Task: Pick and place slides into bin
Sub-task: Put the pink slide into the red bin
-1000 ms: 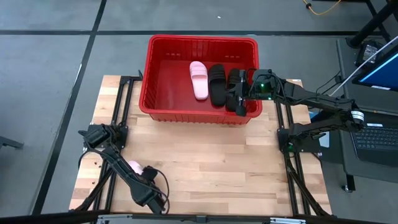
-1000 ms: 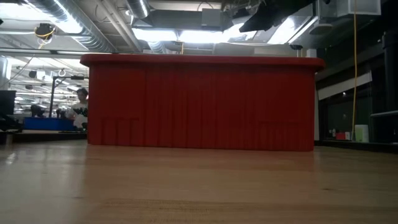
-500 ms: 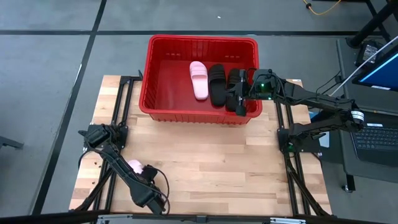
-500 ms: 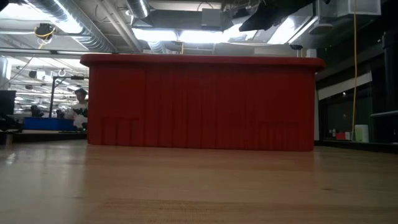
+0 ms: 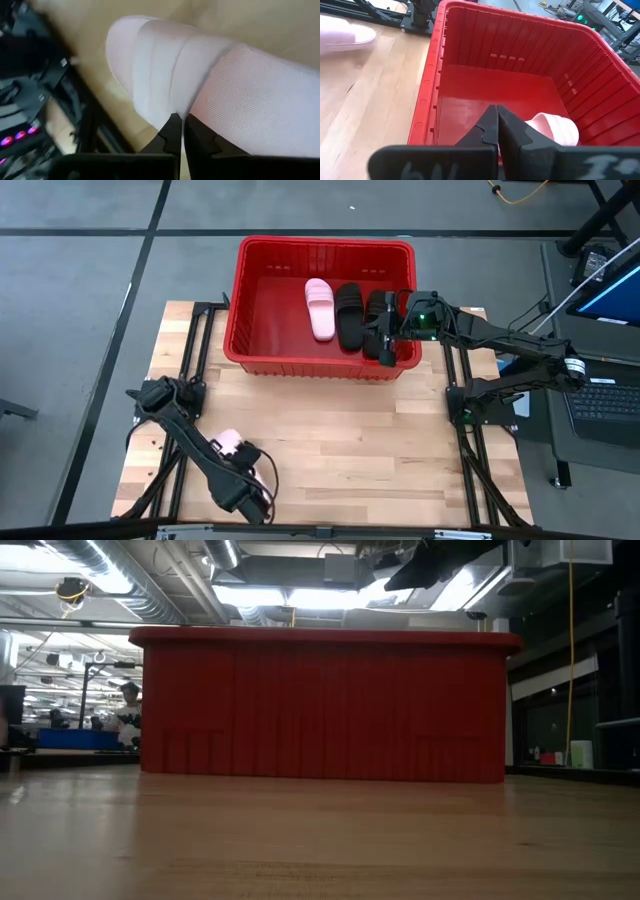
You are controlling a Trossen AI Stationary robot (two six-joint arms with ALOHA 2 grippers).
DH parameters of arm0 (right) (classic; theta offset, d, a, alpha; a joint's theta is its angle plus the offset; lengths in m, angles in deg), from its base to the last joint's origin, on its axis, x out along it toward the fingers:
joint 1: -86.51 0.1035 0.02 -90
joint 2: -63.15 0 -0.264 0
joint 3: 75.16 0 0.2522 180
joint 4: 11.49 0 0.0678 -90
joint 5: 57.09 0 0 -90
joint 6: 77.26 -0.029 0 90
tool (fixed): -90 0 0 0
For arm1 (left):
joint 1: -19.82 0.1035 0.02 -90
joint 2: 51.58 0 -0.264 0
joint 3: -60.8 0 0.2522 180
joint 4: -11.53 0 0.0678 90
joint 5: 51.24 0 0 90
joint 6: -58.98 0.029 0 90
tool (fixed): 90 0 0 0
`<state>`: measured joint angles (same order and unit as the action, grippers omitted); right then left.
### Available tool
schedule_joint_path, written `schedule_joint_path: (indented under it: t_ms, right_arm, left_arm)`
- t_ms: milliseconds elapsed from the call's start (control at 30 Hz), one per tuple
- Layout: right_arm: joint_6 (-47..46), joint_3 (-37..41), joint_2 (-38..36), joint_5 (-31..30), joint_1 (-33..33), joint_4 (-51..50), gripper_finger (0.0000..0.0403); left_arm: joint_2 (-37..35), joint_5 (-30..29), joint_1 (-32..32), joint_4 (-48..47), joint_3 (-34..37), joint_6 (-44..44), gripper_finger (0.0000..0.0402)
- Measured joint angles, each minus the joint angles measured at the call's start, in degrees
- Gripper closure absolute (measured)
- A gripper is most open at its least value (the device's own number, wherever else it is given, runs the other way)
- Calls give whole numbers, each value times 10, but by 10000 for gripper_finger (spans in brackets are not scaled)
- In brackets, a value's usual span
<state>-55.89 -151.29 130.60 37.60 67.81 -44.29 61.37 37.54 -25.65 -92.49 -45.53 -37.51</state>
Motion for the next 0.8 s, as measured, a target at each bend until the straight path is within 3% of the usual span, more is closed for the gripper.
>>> schedule_joint_path:
  t_ms: [233,533,700,800]
  right_arm:
    - [4,0,0,0,0,7,398]
    - [14,0,0,0,0,9,398]
    - [19,-7,-13,0,0,10,398]
    - [20,-23,-25,0,0,-3,398]
  left_arm:
    - [-3,-89,17,2,-54,59,398]
    - [-3,-220,80,2,-112,212,399]
    - [-5,-340,120,2,-135,301,399]
    - [-5,-367,144,2,-149,356,399]
